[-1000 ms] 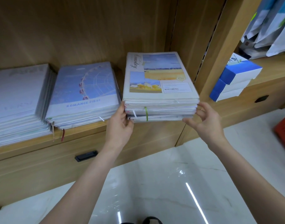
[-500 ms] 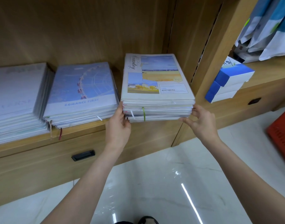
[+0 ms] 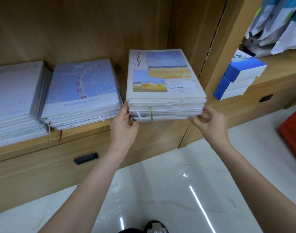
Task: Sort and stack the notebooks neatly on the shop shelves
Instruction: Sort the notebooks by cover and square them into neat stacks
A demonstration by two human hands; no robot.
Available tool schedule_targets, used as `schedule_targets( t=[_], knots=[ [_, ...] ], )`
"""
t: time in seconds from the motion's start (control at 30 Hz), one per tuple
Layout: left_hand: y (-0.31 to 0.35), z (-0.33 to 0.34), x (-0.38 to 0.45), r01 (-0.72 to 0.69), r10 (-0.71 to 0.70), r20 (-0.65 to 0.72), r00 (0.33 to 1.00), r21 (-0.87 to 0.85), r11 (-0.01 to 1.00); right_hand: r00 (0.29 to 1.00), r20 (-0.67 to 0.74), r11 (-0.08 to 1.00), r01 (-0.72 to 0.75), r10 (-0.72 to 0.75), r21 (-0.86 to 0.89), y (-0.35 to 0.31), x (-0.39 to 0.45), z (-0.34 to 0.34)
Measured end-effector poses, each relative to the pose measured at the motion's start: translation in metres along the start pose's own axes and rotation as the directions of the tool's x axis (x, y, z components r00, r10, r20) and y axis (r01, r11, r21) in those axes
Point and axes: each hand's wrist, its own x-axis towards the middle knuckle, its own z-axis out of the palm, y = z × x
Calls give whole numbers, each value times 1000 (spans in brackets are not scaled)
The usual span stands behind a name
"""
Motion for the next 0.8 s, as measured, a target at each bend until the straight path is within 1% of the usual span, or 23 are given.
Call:
schedule_targets(
  t=[0.13,0.2,0.27,0.33,0.37,0.43,0.5,0.57,0.7,0.8],
  knots=[
    [1,-4,3,18,-18,45,999,-6,1000,1000,19,999,-16,15,34,0,-1,1],
    [1,-7,6,21,-20,59,998,-20,1000,995,82,993,-58,50,103,-4,-1,-3],
    [0,-10,7,35,-30,96,995,-52,998,973,222,965,-117,63,236,-14,5,-14],
    [-1,-13,5,40,-33,149,988,-46,998,920,388,922,-195,54,335,-29,16,-22],
    [-1,-13,4,37,-30,176,984,-37,999,896,439,897,-242,60,371,-34,20,-23],
    [-1,-12,3,33,-29,199,980,-18,999,889,450,887,-276,89,370,-40,27,-19],
    [-2,-11,4,15,-16,202,979,8,1000,909,405,899,-258,102,354,-40,28,-14],
    [-3,-12,6,-9,-1,211,977,46,999,916,389,902,-247,99,353,-40,28,-13],
    [-5,-12,7,-31,14,207,978,79,996,888,453,932,-222,73,285,-44,36,-14],
    [-2,-11,6,-41,20,199,980,102,994,880,468,930,-236,82,281,-45,38,-12]
  ],
)
